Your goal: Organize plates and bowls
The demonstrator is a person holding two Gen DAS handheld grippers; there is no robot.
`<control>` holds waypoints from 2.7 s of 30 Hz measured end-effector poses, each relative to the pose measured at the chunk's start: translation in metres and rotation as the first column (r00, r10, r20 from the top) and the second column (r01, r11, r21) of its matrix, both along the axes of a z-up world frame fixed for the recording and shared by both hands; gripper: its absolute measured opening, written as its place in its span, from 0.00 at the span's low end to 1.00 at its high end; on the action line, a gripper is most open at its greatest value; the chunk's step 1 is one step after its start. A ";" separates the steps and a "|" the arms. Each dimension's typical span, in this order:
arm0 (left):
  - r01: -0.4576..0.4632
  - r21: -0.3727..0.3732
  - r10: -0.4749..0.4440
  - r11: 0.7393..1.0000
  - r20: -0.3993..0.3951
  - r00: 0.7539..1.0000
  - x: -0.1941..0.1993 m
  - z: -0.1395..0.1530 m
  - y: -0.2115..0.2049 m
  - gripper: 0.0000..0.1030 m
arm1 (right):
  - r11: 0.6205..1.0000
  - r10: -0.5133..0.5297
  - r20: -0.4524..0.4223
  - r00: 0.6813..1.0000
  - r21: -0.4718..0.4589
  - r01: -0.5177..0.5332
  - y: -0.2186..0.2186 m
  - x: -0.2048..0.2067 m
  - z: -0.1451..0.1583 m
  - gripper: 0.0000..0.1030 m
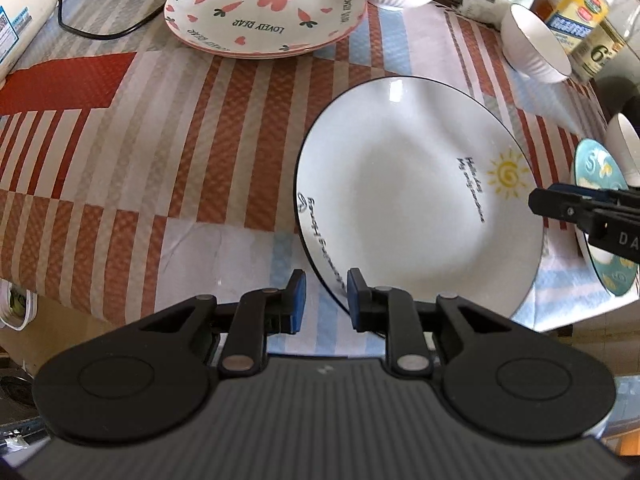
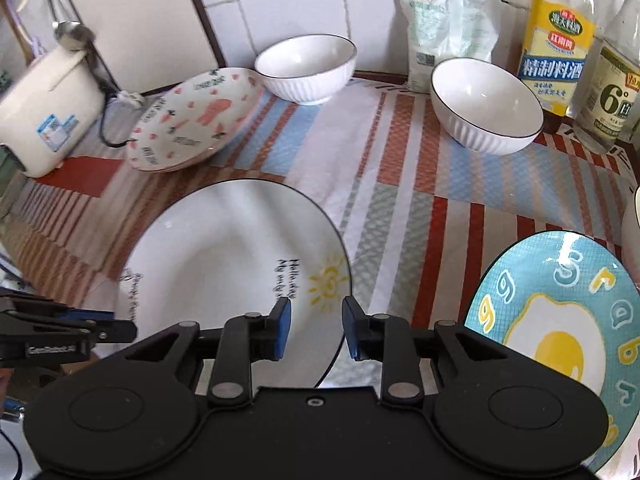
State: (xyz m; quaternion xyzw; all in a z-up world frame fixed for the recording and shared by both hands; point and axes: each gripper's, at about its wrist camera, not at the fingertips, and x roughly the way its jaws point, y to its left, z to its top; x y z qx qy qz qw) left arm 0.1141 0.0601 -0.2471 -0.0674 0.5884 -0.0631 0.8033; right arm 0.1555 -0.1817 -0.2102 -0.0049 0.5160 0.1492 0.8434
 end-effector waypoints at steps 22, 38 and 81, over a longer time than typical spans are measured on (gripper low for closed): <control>0.306 0.067 -0.312 0.950 0.132 0.941 -0.067 0.117 -0.047 0.21 | 0.995 0.074 0.119 0.990 0.064 -0.082 -0.041 -0.095 0.089 0.36; 0.523 0.096 -0.530 0.847 0.242 0.813 -0.075 0.164 -0.128 0.34 | 0.975 -0.190 0.272 0.943 0.167 0.148 -0.138 -0.176 0.135 0.55; 0.472 0.016 -0.469 0.881 0.154 0.870 0.066 0.000 -0.250 0.37 | 0.740 -0.646 0.049 0.762 0.284 0.610 -0.230 -0.118 -0.033 0.61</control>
